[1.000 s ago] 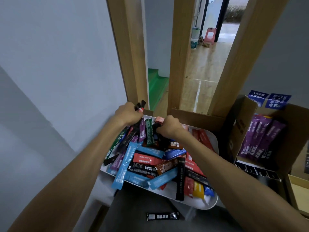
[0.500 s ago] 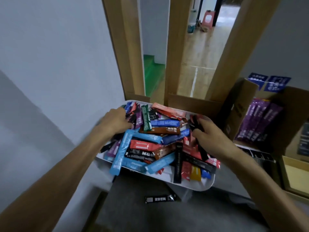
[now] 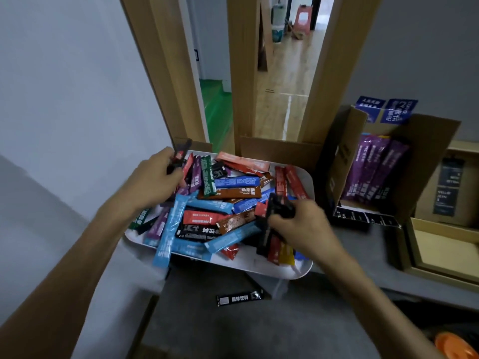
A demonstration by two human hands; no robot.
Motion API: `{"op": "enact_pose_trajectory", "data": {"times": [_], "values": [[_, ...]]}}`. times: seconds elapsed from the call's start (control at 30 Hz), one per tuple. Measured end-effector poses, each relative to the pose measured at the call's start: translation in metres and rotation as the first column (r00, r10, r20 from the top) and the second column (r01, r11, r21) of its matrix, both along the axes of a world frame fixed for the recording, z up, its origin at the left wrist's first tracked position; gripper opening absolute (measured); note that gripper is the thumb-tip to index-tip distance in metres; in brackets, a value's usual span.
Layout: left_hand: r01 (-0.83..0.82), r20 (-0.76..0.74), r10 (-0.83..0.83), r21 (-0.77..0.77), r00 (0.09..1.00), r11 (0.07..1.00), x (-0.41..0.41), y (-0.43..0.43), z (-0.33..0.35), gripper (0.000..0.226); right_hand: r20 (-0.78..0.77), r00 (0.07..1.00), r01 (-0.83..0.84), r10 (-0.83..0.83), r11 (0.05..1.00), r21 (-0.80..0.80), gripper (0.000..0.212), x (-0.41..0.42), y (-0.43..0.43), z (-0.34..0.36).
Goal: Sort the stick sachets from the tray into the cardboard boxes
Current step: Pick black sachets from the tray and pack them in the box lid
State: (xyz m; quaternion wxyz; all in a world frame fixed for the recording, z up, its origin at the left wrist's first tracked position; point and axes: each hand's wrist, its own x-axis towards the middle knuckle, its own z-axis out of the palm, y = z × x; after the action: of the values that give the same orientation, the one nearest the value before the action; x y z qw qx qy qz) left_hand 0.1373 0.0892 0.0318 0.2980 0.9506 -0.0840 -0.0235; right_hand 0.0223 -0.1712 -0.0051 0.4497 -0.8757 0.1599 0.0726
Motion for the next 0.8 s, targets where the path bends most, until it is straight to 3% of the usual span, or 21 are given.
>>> {"op": "enact_pose_trajectory", "data": {"times": [0.1, 0.2, 0.3, 0.4, 0.53, 0.63, 0.7, 0.8], "values": [[0.152, -0.045, -0.152, -0.003, 0.987, 0.988, -0.047, -0.014, 0.005, 0.015, 0.071, 0.995, 0.057, -0.073, 0.976, 0.212, 0.011, -0.011, -0.027, 0.029], [0.311, -0.122, -0.3, 0.089, 0.946, 0.946, -0.088, -0.033, -0.012, 0.016, 0.131, 0.989, 0.042, -0.076, 0.968, 0.248, 0.007, -0.017, -0.041, 0.036], [0.428, -0.067, -0.423, 0.16, 0.904, 0.89, -0.1, -0.054, -0.034, 0.023, -0.006, 0.994, -0.105, 0.107, 0.987, 0.122, 0.022, -0.015, -0.042, 0.015], [0.404, -0.014, -0.423, 0.324, 0.906, 0.855, -0.082, -0.066, -0.05, 0.045, -0.037, 0.971, -0.238, 0.236, 0.968, -0.085, 0.039, -0.015, -0.038, -0.009], [0.326, 0.084, -0.391, 0.407, 0.917, 0.853, -0.059, -0.061, -0.056, 0.037, -0.029, 0.955, -0.283, 0.295, 0.877, -0.389, 0.037, -0.013, -0.029, -0.019], [0.301, 0.048, -0.352, 0.422, 0.935, 0.855, -0.048, -0.053, -0.055, 0.036, -0.075, 0.944, -0.312, 0.322, 0.795, -0.52, 0.037, -0.012, -0.026, -0.025], [0.291, 0.051, -0.344, 0.426, 0.938, 0.857, -0.044, -0.049, -0.054, 0.039, -0.059, 0.944, -0.313, 0.326, 0.821, -0.477, 0.029, -0.012, -0.026, -0.026], [0.295, 0.03, -0.333, 0.397, 0.942, 0.869, -0.041, -0.044, -0.052, 0.043, 0.014, 0.967, -0.248, 0.254, 0.953, -0.174, 0.008, -0.016, -0.032, -0.014]]}}
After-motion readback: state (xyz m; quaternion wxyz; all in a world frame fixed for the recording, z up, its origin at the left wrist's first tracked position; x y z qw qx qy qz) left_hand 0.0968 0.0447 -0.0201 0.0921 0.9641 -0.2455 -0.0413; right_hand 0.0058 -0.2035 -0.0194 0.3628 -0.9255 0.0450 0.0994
